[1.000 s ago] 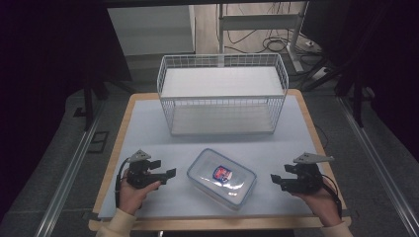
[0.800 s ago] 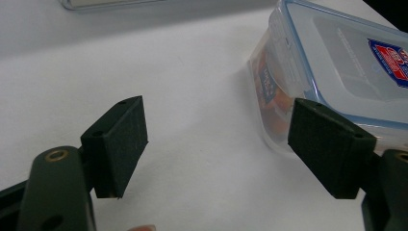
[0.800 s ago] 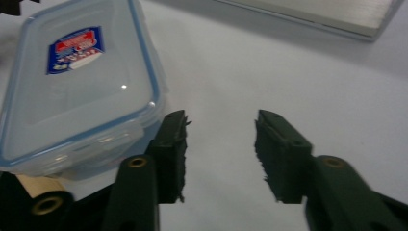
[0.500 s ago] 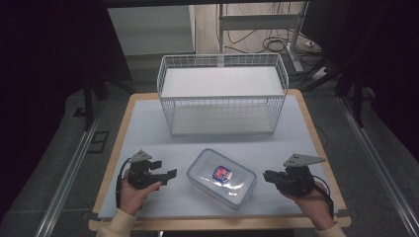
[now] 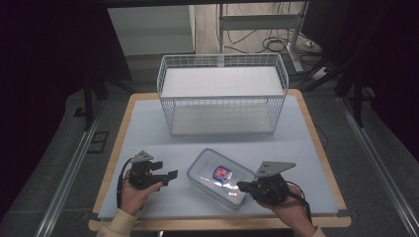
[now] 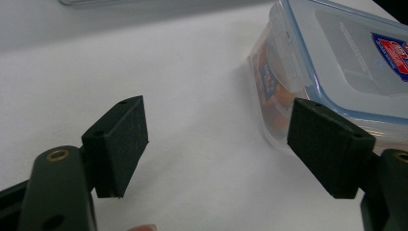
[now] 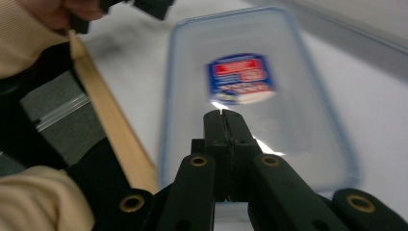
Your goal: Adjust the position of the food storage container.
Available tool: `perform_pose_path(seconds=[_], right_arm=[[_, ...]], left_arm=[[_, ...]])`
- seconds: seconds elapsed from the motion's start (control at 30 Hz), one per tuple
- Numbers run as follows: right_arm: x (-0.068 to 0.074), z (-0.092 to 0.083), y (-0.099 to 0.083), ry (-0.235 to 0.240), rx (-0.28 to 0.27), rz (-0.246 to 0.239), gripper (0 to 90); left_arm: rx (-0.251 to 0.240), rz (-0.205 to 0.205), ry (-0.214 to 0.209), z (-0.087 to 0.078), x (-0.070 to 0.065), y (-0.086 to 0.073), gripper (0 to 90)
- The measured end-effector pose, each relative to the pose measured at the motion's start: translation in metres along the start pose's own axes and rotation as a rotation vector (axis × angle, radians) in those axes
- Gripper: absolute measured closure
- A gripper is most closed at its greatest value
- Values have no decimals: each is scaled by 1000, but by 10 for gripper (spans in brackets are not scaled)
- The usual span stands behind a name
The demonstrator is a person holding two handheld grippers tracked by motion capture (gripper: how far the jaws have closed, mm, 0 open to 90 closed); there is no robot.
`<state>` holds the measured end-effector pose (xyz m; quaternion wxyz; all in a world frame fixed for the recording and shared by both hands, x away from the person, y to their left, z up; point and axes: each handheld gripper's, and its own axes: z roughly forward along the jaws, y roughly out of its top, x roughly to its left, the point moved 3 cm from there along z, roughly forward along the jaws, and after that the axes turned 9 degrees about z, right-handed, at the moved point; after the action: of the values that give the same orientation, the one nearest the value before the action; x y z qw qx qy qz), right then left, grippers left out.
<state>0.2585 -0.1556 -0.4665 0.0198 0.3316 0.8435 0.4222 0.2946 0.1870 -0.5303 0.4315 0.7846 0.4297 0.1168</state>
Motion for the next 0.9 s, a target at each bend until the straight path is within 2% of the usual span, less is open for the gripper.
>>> perform_pose_path(seconds=[0.1, 0.23, 0.3, 0.43, 0.5, 0.63, 0.67, 0.7, 0.9], right_arm=[[15, 9, -3, 21, 33, -43, 896], [30, 19, -10, 37, 73, -77, 897], [37, 28, -18, 40, 116, -102, 897], [40, 38, -28, 23, 152, -121, 898], [40, 39, -29, 23, 154, -121, 898], [43, 38, -29, -5, 154, -150, 898], [45, 39, -31, 20, 168, -143, 898], [45, 39, -31, 20, 168, -143, 898], [44, 43, -36, -20, 185, -160, 898]], left_arm=[[3, 2, -3, 1, 0, 0, 218], [6, 3, -4, 1, -1, -1, 219], [4, -1, -4, 1, 0, -1, 220], [4, -2, -4, 1, 0, -1, 219], [6, 0, -4, 1, 1, -1, 219], [7, -1, -5, 1, 1, -1, 219], [7, -1, -5, 1, 1, -1, 220], [8, -1, -5, 2, 1, -1, 220], [10, 0, -6, 2, 1, -2, 220]])
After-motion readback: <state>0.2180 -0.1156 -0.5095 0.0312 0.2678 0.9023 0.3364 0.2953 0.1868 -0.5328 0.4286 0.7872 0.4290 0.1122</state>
